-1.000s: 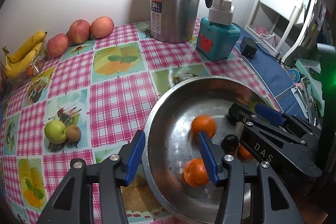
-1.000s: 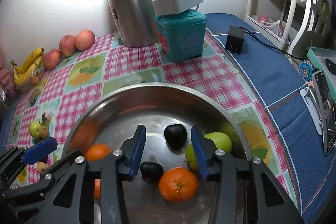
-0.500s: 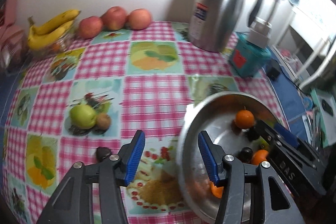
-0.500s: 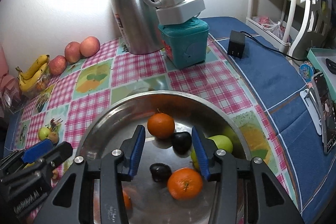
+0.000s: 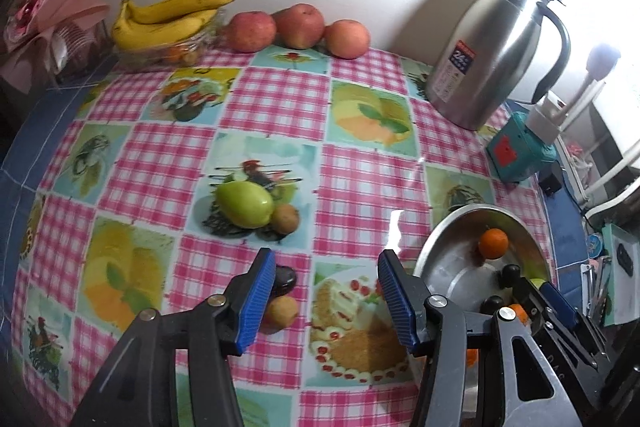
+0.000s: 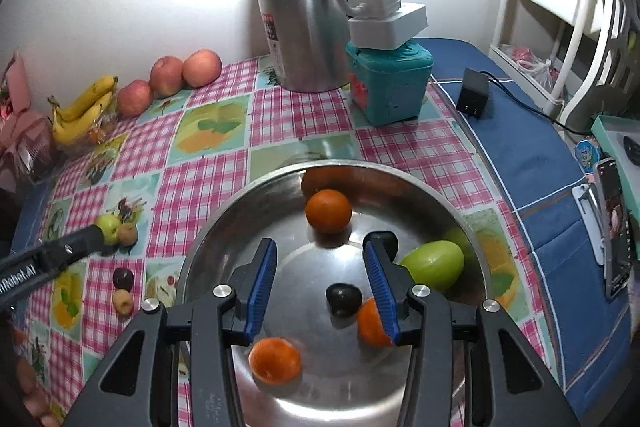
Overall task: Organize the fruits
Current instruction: 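Withdraw both open tools from the bowl toward the remaining plum and brown fruit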
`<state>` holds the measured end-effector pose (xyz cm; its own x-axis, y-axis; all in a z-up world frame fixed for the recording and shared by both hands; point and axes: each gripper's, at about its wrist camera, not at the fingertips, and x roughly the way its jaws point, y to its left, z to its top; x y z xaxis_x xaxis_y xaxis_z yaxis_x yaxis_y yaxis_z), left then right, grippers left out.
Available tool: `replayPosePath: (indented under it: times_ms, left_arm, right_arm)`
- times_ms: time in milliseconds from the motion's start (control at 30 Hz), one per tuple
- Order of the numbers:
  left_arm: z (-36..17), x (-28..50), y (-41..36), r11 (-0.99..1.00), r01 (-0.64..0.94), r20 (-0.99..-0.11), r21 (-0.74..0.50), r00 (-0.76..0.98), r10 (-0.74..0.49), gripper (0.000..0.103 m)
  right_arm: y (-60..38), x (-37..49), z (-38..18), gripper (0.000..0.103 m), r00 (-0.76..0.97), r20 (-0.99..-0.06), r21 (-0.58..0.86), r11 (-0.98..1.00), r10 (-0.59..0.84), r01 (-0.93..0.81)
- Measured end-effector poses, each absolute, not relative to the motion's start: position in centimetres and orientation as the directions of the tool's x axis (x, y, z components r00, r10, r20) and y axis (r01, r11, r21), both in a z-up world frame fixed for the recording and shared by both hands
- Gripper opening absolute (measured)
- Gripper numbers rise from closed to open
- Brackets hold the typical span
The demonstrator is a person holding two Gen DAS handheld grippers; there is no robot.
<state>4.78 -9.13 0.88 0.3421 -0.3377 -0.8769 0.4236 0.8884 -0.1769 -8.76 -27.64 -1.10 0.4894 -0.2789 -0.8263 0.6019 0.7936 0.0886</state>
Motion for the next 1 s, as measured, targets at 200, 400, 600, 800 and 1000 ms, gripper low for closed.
replayPosePath:
  times_ms: [200, 400, 600, 800, 1000]
  left_arm:
    - [0.4, 5.0, -8.1, 0.894, 0.402, -0.888, -0.195, 0.316, -0.336, 0.059]
    - [0.4, 5.1, -8.1, 0.894, 0.401, -0.888, -0.199, 0.312, -0.338, 0.059]
    - [0.2, 5.5, -7.7, 0.915, 0.366, -0.891, -0.172, 0.339, -0.303, 0.081]
    - [-0.2, 5.7, -7.3, 0.925, 0.352, -0.898, -0.144, 0.346, -0.271, 0.093]
    - [-0.4, 5.7, -7.6, 0.925, 0.354, -0.898, -0.137, 0.349, -0.267, 0.099]
  right_arm:
    - [-27.0, -8.8, -1.2, 0.047, 0.47, -0.844, 0.1, 0.786, -0.257, 0.61]
    - [-26.9, -8.6, -1.4, 0.047, 0.458, -0.852, 0.094, 0.788, -0.252, 0.608]
    - [-27.0, -8.3, -1.8, 0.054, 0.447, -0.859, 0.086, 0.789, -0.251, 0.608]
    - [-26.7, -8.0, -1.9, 0.073, 0.432, -0.856, 0.041, 0.795, -0.285, 0.605]
    - [-26.8, -7.9, -2.5, 0.073, 0.415, -0.87, 0.046, 0.792, -0.268, 0.608]
